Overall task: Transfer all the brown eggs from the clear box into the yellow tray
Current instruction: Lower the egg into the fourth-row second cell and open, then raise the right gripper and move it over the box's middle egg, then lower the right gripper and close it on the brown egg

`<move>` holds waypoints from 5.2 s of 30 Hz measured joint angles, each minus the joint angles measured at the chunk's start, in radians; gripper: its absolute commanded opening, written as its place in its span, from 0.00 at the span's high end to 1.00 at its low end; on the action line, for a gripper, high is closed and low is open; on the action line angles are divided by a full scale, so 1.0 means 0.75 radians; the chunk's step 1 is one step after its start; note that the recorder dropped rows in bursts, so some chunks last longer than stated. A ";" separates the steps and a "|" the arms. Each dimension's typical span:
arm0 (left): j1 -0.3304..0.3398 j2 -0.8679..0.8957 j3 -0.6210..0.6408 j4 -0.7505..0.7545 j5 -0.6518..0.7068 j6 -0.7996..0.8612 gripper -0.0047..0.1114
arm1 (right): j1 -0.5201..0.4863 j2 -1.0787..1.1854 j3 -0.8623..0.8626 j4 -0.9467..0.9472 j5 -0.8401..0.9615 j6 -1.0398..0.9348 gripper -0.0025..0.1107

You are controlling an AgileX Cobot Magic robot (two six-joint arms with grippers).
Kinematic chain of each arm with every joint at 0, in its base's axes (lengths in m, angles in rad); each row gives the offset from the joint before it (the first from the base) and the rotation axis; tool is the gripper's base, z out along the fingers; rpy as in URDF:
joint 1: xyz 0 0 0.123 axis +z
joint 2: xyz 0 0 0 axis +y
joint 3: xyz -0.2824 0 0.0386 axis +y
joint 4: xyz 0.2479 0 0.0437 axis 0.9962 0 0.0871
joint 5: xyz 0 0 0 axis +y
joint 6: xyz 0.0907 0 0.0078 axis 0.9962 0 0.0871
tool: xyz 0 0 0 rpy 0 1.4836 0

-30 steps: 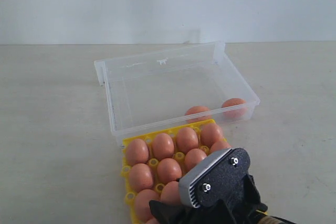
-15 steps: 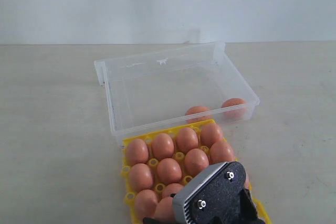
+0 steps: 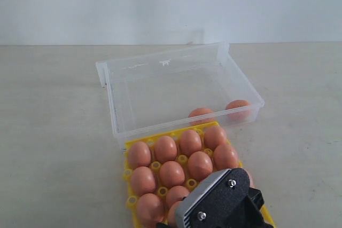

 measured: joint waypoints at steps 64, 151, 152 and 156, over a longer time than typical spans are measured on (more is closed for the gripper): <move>0.000 0.000 0.000 0.000 0.000 0.000 0.92 | -1.456 0.378 -1.388 0.385 -0.605 -0.907 0.98; 0.000 0.000 0.000 0.000 0.000 0.000 0.92 | -1.207 0.936 -2.014 -0.592 2.362 -1.270 0.71; 0.000 0.000 0.000 0.000 0.000 0.000 0.92 | -1.207 0.936 -2.014 -0.596 2.362 -1.254 0.78; 0.000 0.000 0.000 0.000 0.000 0.000 0.92 | -1.207 0.936 -2.014 -0.622 2.360 -1.226 0.98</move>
